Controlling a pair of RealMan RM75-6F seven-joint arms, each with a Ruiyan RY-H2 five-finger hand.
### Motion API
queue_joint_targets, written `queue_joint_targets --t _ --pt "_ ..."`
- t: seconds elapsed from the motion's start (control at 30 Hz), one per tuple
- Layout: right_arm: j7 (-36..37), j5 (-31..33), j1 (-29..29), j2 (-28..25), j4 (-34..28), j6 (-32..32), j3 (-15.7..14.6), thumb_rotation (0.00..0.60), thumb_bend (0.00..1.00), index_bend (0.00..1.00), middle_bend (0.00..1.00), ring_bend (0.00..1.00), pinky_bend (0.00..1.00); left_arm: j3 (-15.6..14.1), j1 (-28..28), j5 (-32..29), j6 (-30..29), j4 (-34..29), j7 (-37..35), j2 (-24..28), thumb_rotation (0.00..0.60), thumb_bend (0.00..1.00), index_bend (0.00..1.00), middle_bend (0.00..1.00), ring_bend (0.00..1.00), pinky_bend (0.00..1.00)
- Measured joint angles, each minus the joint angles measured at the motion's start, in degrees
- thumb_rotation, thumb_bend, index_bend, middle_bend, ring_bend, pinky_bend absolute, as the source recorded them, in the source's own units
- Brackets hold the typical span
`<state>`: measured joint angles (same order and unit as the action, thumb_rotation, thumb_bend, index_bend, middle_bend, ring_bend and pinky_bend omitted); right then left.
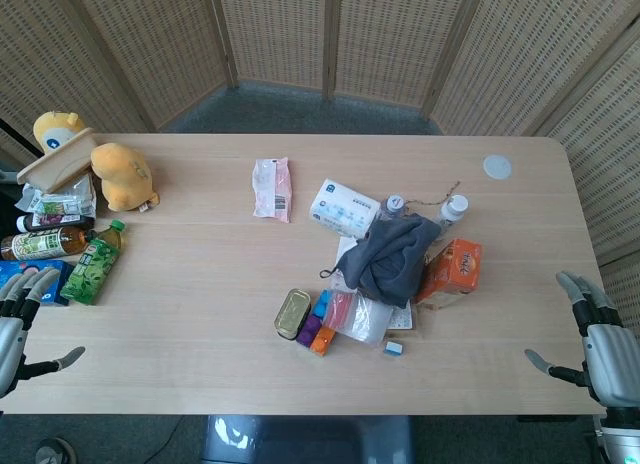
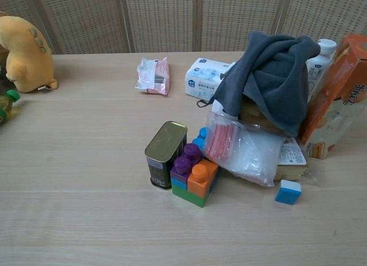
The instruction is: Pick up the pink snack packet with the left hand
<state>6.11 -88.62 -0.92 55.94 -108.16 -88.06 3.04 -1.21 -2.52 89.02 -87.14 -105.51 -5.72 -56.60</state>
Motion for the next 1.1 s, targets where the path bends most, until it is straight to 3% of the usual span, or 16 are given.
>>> queue_joint_targets --t 0.43,0.63,0.87,1.1 --pt "0.0 0.9 0.1 0.0 0.0 -0.3 0.4 0.598 0.0 0.0 0.0 0.0 0.0 1.9 -1.7 -1.2 1.8 2.7 0.6 -1.9 0.6 0.02 0.09 0.0 0.0 0.0" --pt "1.2 1.3 0.2 -0.6 0.1 -0.7 0.8 0.6 0.0 0.0 0.0 0.0 0.0 5.2 -7.5 -6.1 10.5 1.9 2.7 -1.1 0.6 0.02 0.09 0.0 0.0 0.0" --pt "2.0 2.9 -0.1 -0.6 0.9 0.3 1.2 0.6 0.0 0.0 0.0 0.0 0.0 11.7 -21.0 -20.6 26.2 -0.7 14.6 0.2 0.6 0.02 0.09 0.0 0.0 0.0" --pt "2.7 5.1 -0.8 -0.2 2.1 1.8 1.9 0.599 0.0 0.0 0.0 0.0 0.0 15.4 -35.6 -40.6 34.0 1.3 30.3 -2.5 0.6 0.02 0.09 0.0 0.0 0.0"
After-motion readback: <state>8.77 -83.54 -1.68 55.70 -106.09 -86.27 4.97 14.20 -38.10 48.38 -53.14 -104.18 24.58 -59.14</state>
